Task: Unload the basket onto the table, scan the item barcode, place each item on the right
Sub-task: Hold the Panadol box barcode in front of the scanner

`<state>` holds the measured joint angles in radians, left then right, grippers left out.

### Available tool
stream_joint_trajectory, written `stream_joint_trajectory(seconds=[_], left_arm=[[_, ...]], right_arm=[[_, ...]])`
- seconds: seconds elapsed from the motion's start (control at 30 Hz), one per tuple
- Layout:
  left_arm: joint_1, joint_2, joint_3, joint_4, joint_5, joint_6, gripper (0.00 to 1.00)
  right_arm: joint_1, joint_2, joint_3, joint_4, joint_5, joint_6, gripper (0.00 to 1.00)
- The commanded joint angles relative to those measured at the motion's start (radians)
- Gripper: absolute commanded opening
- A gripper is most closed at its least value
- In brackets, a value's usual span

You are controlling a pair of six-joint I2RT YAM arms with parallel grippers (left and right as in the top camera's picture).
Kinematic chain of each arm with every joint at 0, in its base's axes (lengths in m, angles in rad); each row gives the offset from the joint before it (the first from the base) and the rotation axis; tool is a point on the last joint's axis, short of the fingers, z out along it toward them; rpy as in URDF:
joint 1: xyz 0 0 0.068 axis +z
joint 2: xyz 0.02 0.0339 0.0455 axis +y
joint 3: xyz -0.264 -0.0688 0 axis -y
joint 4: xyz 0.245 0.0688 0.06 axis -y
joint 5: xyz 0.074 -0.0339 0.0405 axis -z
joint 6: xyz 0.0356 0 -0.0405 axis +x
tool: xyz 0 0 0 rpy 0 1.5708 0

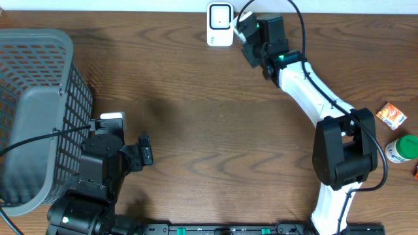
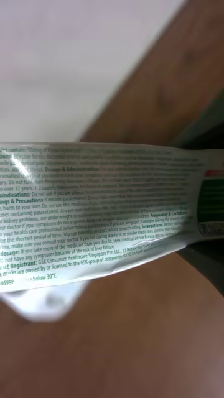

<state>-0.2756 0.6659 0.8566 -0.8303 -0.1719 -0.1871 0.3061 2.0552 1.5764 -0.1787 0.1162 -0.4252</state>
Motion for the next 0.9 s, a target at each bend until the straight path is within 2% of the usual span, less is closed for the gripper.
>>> stream_joint_trajectory(seconds=[0.0, 0.27, 0.4, 0.5, 0.73, 0.87], left_arm=[[0.002, -0.001, 0.005, 0.000, -0.016, -0.006, 0.96], [0.002, -0.001, 0.005, 0.000, -0.016, -0.006, 0.96], [0.002, -0.001, 0.005, 0.000, -0.016, -0.006, 0.96], [0.002, -0.001, 0.005, 0.000, -0.016, -0.006, 0.96], [0.002, -0.001, 0.005, 0.000, -0.016, -0.006, 0.96], [0.002, -0.001, 0.005, 0.000, -0.016, -0.006, 0.96]], right_arm=[[-0.010, 0.054, 0.036, 0.046, 0.120, -0.094, 0.21], [0.040, 0.270, 0.281, 0.056, 0.270, -0.240, 0.18], [0.063, 0.330, 0.362, 0.077, 0.286, -0.327, 0.23], [0.082, 0.373, 0.391, 0.149, 0.376, -0.445, 0.24], [0.117, 0.505, 0.399, 0.388, 0.572, -0.786, 0.19], [0.143, 0.553, 0.399, 0.424, 0.605, -0.863, 0.18]])
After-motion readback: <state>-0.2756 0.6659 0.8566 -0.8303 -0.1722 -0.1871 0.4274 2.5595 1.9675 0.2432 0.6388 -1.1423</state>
